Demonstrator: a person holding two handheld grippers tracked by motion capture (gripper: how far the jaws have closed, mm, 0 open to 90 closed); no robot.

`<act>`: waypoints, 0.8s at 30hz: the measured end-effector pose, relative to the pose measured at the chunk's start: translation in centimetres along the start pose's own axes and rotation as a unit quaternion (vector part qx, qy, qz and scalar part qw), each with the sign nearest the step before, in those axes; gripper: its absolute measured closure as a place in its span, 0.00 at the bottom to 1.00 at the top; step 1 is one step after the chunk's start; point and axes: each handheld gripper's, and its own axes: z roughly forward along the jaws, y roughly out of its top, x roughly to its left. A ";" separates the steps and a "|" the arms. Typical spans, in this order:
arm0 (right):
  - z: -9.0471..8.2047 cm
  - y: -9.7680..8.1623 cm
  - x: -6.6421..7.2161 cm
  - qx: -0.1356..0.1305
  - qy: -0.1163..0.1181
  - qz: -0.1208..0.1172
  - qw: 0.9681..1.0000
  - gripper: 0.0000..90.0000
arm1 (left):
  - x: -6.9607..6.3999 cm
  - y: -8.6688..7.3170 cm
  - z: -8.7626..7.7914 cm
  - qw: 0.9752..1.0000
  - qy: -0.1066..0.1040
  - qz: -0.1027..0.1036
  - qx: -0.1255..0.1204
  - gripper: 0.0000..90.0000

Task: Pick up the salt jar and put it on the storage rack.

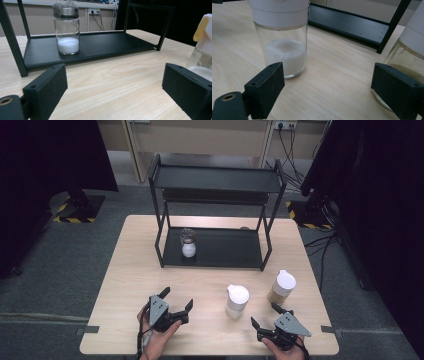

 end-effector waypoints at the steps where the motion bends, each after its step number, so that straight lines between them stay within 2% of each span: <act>1: 0.0 0.0 0.0 0.000 0.000 0.000 1.000 0.13 | 0.0 0.0 0.0 1.000 0.000 0.002 -0.002 0.06; 24: 0.0 0.0 0.0 -0.002 -0.002 0.002 1.000 0.13 | -0.3 0.0 0.0 1.000 0.001 0.016 -0.005 0.06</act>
